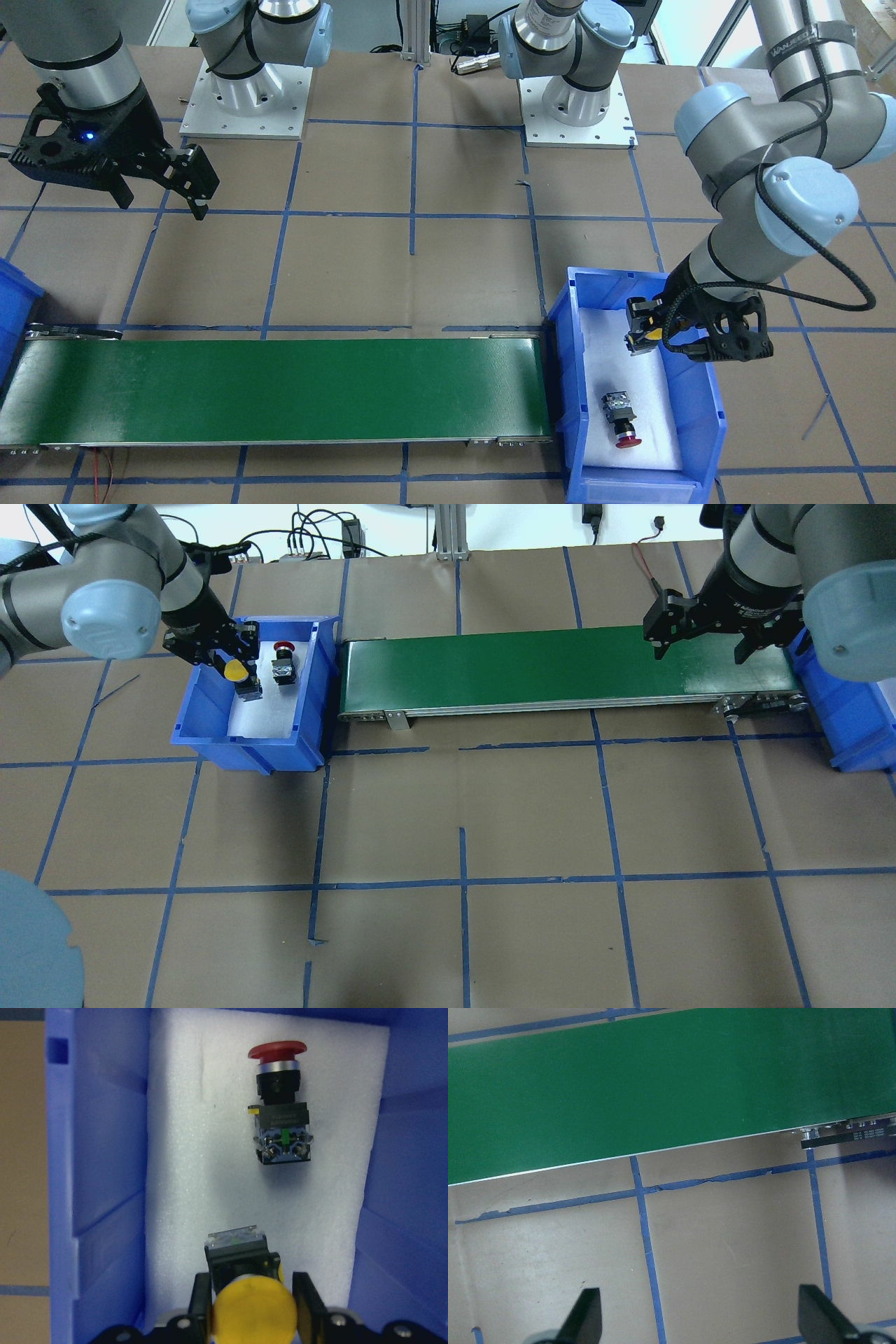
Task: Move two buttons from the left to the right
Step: 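Carry the yellow button with the left gripper over the green conveyor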
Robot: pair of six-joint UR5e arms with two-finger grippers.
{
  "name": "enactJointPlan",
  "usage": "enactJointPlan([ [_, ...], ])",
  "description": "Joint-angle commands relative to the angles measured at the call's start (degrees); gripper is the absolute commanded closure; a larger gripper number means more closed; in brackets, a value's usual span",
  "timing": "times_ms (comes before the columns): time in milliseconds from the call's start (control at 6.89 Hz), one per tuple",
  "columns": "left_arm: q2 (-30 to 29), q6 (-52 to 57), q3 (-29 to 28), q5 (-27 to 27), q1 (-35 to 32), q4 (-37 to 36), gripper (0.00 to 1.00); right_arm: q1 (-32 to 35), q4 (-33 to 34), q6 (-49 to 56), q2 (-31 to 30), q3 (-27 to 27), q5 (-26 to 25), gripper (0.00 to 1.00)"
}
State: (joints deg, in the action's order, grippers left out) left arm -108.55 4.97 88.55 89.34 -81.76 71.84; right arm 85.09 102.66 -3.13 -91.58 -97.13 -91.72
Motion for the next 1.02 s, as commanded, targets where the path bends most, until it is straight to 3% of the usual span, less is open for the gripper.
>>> enactJointPlan([
  [0, 1.07, -7.04, -5.03, -0.56, -6.71, 2.34, 0.73, 0.16, 0.09, -0.03, -0.01, 0.27, 0.05, 0.0],
  [290, 1.07, -10.14, -5.4, -2.33, -10.94, 1.72, 0.73, -0.1, 0.0, 0.05, -0.01, 0.28, 0.22, 0.0],
  [871, -5.78, -13.23, -4.88, -2.59, -13.07, -2.94, 0.73, -0.19, 0.0, 0.32, -0.27, 0.45, -0.13, 0.0],
])
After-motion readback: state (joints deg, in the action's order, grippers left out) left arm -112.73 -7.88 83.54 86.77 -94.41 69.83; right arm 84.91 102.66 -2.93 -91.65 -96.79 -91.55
